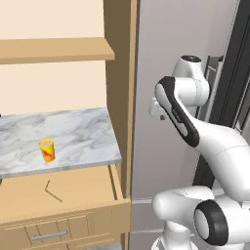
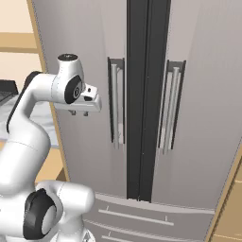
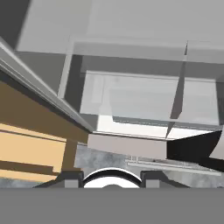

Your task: Pick up the straw from the left drawer and put it inside the smoothie cup.

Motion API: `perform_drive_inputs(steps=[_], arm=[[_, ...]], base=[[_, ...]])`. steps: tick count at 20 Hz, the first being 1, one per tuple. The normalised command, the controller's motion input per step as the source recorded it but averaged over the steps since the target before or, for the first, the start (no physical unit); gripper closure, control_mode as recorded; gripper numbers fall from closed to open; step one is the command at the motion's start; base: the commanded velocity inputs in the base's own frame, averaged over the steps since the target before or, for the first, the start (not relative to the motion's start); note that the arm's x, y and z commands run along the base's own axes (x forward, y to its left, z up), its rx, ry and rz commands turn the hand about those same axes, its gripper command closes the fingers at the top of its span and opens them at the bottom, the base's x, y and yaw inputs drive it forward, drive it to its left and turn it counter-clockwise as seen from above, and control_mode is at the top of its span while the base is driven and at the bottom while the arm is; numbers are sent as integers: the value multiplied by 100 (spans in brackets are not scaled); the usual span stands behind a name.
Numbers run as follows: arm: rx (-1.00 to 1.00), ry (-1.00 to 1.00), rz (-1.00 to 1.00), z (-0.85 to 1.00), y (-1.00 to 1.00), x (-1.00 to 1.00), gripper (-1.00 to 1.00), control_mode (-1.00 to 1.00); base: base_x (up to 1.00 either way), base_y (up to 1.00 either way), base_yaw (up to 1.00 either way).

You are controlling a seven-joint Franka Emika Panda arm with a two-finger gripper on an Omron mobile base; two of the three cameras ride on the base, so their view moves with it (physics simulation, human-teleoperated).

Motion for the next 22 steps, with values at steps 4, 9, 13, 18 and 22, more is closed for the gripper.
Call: perform_drive_inputs(steps=[4,9,13,18,22], arm=[[0,-6,0,0,0,-28,-100,-100],[1,-19,-1,0,-8,-45,-100,-100],[0,-10,-4,-6,-1,-53,-100,-100],[0,-4,-5,-23,0,-27,-100,-100],[0,-1,0,-14,0,-1,-100,-100]], base=[[0,0,0],[0,0,0],[0,0,0],[0,0,0],[0,0,0]])
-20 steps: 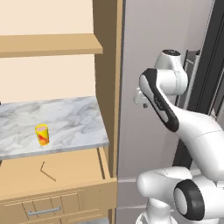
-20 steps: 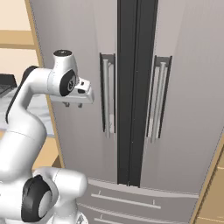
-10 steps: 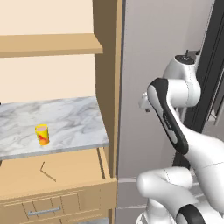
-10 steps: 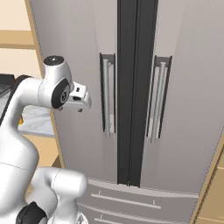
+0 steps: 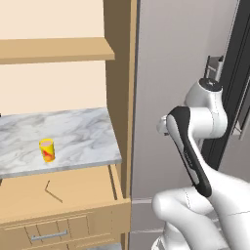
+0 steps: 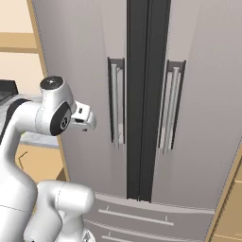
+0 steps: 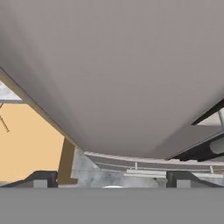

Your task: Pick up the straw from the left drawer and put it inside the smoothie cup.

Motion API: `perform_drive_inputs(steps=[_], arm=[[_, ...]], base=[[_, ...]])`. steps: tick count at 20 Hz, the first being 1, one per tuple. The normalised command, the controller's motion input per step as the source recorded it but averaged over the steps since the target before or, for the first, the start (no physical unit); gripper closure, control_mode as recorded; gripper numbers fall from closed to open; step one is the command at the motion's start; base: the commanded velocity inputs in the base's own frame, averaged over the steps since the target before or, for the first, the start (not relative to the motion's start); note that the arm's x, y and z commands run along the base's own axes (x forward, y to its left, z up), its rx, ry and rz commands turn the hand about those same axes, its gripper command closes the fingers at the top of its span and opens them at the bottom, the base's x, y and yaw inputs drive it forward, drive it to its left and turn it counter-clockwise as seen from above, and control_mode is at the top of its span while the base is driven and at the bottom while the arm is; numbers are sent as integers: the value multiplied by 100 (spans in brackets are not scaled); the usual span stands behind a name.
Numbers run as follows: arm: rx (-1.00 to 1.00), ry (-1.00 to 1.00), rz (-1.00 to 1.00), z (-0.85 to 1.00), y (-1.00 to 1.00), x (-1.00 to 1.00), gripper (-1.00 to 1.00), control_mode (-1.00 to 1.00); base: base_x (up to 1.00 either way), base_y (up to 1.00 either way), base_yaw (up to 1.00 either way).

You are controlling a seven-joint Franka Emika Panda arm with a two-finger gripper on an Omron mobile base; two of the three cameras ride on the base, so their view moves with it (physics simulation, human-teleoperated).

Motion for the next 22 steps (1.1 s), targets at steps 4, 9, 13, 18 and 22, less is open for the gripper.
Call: perform_drive_inputs(steps=[4,9,13,18,22], arm=[[0,0,0,0,0,0,-100,100],[0,0,0,0,0,0,-100,100],[0,0,0,0,0,0,-100,100],[0,0,0,0,0,0,-100,100],[0,0,0,0,0,0,-100,100]], base=[[-6,0,-1],[-60,0,0],[-70,0,0],[-38,25,0],[-3,59,0]])
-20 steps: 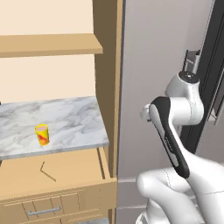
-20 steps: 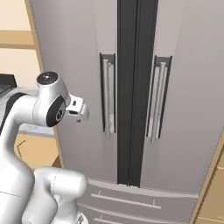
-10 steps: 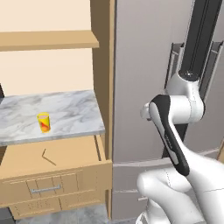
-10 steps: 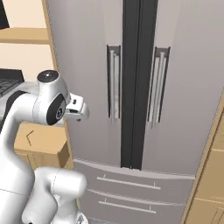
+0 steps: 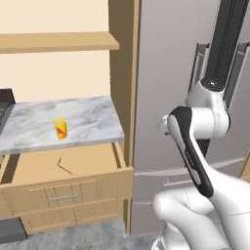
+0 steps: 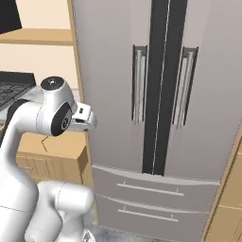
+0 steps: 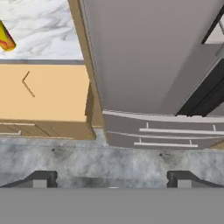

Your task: Pick up the straw from the left drawer and put it inside the smoothie cup.

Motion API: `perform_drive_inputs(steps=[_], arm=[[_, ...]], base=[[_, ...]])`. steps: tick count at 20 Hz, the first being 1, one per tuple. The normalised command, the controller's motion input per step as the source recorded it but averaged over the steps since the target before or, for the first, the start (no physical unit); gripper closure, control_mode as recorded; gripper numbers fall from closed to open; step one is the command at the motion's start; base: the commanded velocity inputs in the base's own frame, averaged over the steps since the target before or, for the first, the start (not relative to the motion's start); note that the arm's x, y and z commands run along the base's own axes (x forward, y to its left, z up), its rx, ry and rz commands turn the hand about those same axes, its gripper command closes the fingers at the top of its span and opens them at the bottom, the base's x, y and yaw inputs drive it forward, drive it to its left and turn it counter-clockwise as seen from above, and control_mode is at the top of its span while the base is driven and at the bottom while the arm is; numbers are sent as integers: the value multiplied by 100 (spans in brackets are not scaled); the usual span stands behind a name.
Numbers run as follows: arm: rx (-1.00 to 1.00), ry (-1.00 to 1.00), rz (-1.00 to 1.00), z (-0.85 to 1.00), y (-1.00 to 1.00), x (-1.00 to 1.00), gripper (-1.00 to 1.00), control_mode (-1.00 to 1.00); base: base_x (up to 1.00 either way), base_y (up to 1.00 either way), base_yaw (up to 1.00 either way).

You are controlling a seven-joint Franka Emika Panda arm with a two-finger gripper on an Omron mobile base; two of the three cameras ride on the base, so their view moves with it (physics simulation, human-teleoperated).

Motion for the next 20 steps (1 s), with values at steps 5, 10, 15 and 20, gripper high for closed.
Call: perform_drive_inputs(steps=[5,10,15,20], arm=[[0,0,0,0,0,0,-100,100],[0,0,0,0,0,0,-100,100],[0,0,0,0,0,0,-100,100],[0,0,0,0,0,0,-100,100]], base=[[0,69,0],[0,67,0],[7,59,0],[21,57,0]])
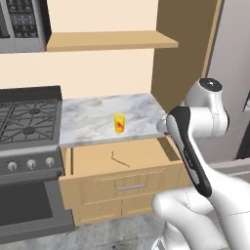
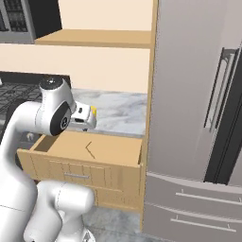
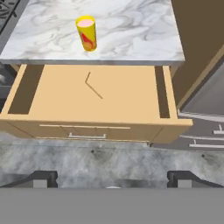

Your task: Pick up the straw from the left drawer and put it inside the smoothie cup.

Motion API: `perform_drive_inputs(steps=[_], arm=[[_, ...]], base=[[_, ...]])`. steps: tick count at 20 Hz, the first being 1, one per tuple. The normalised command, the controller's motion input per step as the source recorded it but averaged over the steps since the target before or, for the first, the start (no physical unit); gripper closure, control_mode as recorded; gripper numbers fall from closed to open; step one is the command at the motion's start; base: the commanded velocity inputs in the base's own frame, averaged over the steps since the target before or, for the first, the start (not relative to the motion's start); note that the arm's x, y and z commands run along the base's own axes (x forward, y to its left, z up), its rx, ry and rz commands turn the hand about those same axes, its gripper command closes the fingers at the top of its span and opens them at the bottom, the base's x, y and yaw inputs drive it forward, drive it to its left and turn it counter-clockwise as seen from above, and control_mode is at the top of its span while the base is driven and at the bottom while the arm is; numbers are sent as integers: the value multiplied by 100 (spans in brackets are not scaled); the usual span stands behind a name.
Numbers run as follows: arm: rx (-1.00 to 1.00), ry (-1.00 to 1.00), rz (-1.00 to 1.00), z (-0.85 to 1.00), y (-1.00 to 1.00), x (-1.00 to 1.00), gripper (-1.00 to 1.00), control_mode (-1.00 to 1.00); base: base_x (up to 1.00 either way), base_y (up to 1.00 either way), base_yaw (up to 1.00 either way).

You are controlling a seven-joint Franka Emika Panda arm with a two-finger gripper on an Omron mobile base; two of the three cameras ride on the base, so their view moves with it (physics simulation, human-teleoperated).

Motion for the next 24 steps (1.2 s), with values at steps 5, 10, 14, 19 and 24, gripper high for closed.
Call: perform_drive_inputs(steps=[5,10,14,19,24], arm=[[0,0,0,0,0,0,-100,100],[0,0,0,0,0,0,-100,100],[0,0,0,0,0,0,-100,100],[0,0,-1,-17,5,0,-100,-100],[0,0,0,-58,8,15,-100,-100]], base=[[33,48,-3],[41,30,-4],[32,24,-4],[4,10,-2],[0,0,0]])
